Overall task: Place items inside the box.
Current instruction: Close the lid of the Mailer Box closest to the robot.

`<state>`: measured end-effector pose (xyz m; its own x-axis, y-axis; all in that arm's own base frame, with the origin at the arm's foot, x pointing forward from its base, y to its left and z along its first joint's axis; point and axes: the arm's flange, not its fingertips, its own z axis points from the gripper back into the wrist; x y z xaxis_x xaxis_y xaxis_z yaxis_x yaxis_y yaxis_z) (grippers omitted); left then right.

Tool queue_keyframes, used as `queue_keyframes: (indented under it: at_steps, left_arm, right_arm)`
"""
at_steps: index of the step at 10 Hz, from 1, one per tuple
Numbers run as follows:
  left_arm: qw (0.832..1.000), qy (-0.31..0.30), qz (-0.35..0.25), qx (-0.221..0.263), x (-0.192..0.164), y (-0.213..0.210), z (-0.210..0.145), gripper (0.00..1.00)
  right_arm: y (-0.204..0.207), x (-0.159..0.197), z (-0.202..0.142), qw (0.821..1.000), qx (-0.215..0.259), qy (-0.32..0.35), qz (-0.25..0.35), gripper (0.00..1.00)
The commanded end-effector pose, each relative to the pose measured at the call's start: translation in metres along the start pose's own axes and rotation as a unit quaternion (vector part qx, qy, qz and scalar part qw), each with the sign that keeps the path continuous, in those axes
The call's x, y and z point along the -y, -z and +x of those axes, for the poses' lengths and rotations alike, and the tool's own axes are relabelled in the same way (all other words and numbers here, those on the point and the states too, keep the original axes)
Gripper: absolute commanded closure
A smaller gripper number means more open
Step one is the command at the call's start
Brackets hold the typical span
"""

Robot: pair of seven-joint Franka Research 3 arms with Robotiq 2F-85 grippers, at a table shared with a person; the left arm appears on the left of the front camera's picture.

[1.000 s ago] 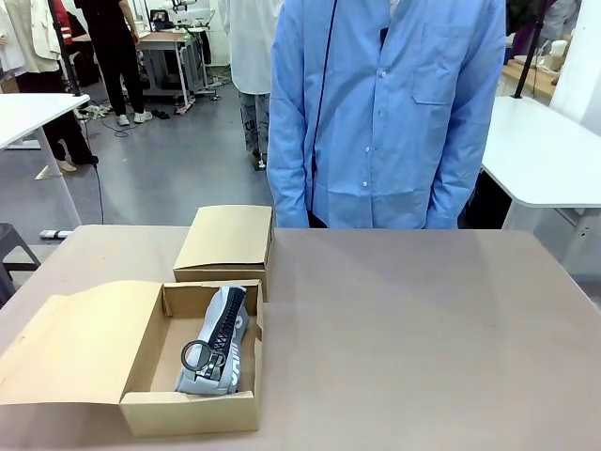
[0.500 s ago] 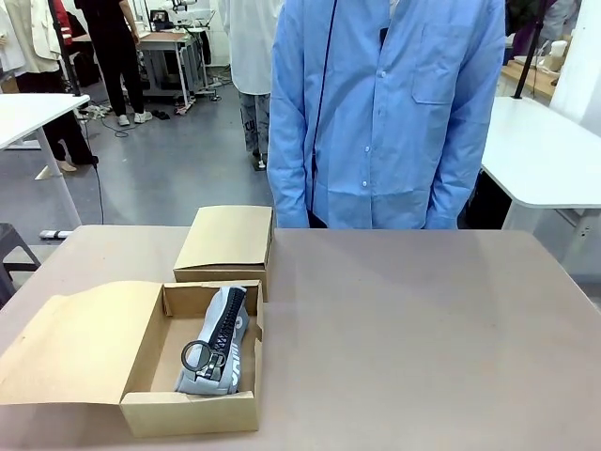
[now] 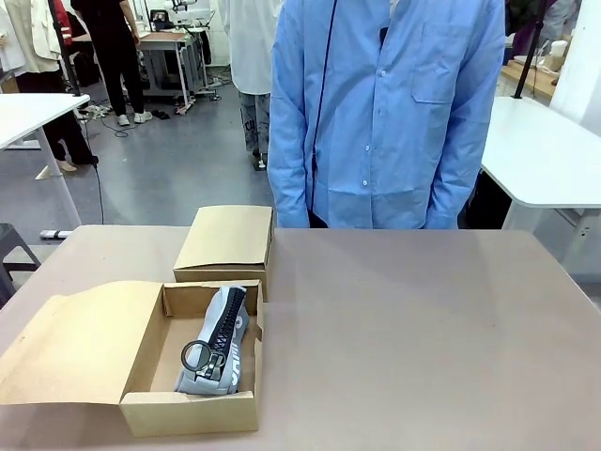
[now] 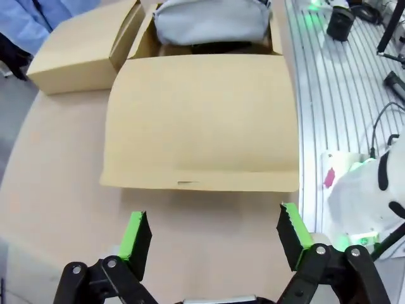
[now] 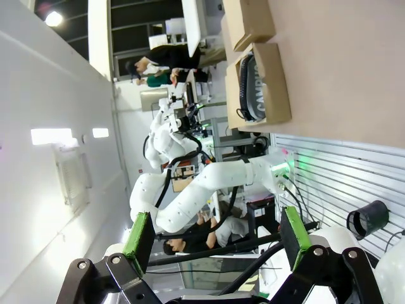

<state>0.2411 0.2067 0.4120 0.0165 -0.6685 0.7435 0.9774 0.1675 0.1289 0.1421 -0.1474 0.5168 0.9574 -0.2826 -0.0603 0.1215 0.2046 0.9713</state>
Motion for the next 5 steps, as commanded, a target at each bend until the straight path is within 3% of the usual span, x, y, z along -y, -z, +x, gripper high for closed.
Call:
queue_keyframes:
  at_steps: [1,5]
  left_arm:
    - [0.995,0.087,0.002,-0.038,0.001,0.009,-0.017,0.0]
    - [0.99,0.095,-0.074,-0.069,-0.015,0.056,-0.068,0.0]
  right_arm:
    - [-0.002,-0.002,-0.003,1.0,0.0,-0.014,0.008,0.0]
    - [-0.002,-0.002,-0.003,1.0,0.0,-0.014,0.008,0.0]
